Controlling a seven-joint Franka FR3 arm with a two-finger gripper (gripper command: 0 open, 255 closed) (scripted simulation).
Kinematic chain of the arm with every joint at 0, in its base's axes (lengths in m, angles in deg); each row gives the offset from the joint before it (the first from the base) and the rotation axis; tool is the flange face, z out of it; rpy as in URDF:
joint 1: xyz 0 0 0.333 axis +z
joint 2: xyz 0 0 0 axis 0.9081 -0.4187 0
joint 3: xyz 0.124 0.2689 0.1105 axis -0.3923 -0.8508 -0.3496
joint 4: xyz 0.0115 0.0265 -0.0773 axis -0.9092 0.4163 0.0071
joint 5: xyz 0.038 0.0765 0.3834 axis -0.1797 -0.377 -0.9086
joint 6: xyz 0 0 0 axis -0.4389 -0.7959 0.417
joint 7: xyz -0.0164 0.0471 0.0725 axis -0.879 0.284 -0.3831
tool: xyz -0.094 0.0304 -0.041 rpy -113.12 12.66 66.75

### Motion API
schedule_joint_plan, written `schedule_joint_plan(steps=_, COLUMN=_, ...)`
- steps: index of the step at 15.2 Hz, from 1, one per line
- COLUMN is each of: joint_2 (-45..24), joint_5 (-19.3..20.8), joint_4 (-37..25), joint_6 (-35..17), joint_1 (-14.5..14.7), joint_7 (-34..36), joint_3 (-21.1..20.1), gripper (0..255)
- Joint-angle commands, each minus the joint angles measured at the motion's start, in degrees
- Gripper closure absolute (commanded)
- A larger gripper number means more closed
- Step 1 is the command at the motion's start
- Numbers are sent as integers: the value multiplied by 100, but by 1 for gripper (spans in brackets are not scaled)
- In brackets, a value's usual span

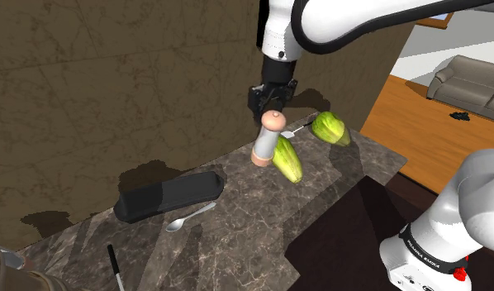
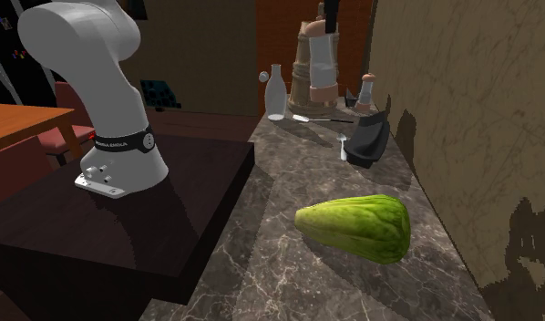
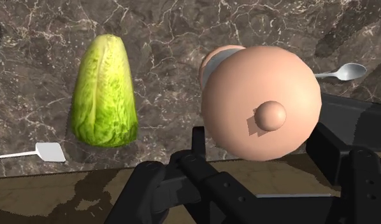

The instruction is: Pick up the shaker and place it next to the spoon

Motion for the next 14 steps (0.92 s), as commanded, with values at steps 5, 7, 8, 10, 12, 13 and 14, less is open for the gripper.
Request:
schedule_joint_plan(steps=5, joint_2=-772, joint_5=154, joint_4=-871, joint_6=118, joint_1=289, joint_7=877, joint_3=-507, gripper=255)
schedule_joint_plan(steps=7, joint_2=-1069, joint_5=252, joint_4=-1207, joint_6=174, joint_1=393, joint_7=1162, joint_3=-652, gripper=255)
schedule_joint_plan(steps=8, joint_2=-1225, joint_5=308, joint_4=-1387, joint_6=208, joint_1=449, joint_7=1304, joint_3=-719, gripper=255)
schedule_joint_plan(steps=10, joint_2=-1553, joint_5=436, joint_4=-1770, joint_6=291, joint_1=571, joint_7=1586, joint_3=-843, gripper=255)
schedule_joint_plan(steps=12, joint_2=-1902, joint_5=581, joint_4=-2189, joint_6=395, joint_1=712, joint_7=1862, joint_3=-949, gripper=255)
schedule_joint_plan(steps=13, joint_2=-2085, joint_5=658, joint_4=-2414, joint_6=456, joint_1=790, joint_7=1997, joint_3=-995, gripper=255)
schedule_joint_plan(steps=14, joint_2=-2273, joint_5=739, joint_4=-2649, joint_6=523, joint_1=874, joint_7=2129, joint_3=-1036, gripper=255)
